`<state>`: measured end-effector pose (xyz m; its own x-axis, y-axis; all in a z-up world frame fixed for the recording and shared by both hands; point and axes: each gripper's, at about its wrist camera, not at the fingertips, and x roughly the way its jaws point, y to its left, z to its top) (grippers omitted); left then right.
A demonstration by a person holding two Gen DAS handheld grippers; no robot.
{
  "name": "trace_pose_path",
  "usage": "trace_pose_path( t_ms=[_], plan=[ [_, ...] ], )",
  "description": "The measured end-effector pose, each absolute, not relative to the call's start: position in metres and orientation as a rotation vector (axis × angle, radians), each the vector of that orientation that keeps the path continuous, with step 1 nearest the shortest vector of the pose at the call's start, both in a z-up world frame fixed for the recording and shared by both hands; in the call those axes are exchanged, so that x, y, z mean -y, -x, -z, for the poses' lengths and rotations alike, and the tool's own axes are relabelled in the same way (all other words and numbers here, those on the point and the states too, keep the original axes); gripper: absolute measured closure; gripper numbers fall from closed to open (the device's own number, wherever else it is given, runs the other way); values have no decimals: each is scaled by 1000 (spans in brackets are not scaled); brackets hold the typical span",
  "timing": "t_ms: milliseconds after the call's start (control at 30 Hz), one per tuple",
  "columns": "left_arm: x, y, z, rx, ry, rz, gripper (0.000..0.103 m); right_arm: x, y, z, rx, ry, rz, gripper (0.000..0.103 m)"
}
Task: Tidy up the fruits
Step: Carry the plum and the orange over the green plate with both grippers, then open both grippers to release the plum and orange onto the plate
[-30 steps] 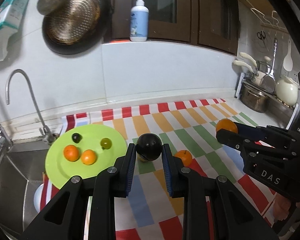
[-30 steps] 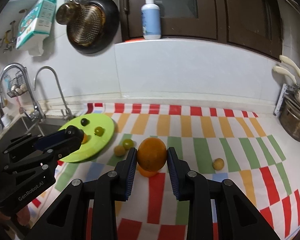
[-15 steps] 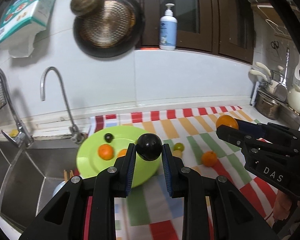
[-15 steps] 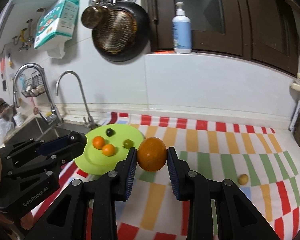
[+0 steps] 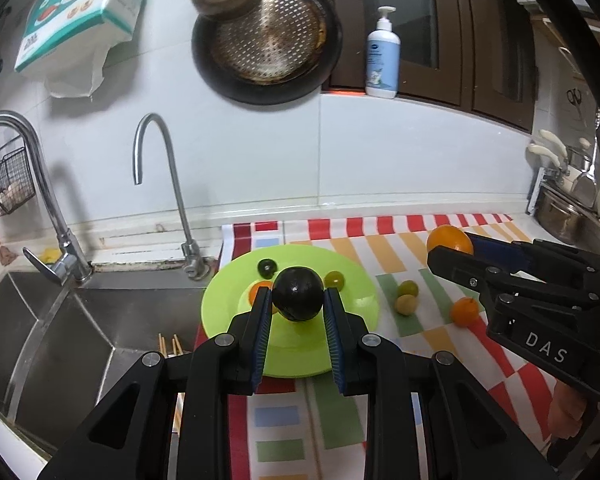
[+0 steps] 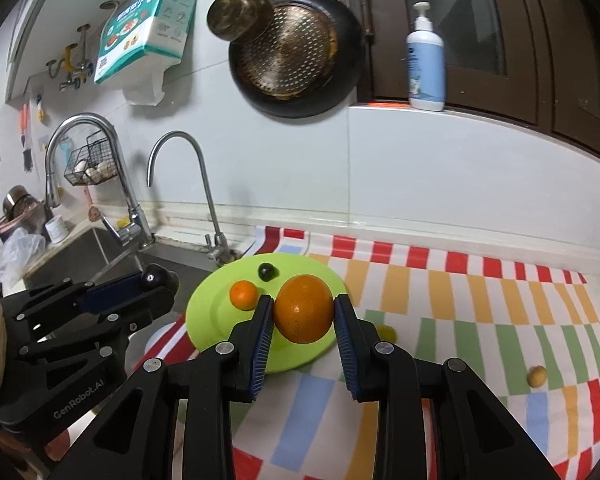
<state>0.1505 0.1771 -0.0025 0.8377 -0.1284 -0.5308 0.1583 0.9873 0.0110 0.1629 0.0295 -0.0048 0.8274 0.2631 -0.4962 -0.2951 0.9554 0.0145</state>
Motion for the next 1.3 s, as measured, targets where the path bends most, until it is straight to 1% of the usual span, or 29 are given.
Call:
trace_pose_path(
  t_ms=[367, 867, 1167, 1233, 1300],
  plan=[
    [-189, -185, 24, -610, -39, 123, 77, -47, -200, 18, -569, 84, -326, 71],
    [-197, -229, 64, -725, -14, 123, 77, -59, -252, 64, -706, 81, -347, 71],
    [-198, -237, 72, -742, -28, 125, 76, -62, -270, 80, -744, 72, -348, 71],
    [-199, -238, 71, -742, -34, 120, 75, -61, -271, 79, -746, 67, -347, 71],
    [-199, -236, 68, -736, -37, 118, 67, -60, -271, 77, -742, 65, -342, 66]
  ],
)
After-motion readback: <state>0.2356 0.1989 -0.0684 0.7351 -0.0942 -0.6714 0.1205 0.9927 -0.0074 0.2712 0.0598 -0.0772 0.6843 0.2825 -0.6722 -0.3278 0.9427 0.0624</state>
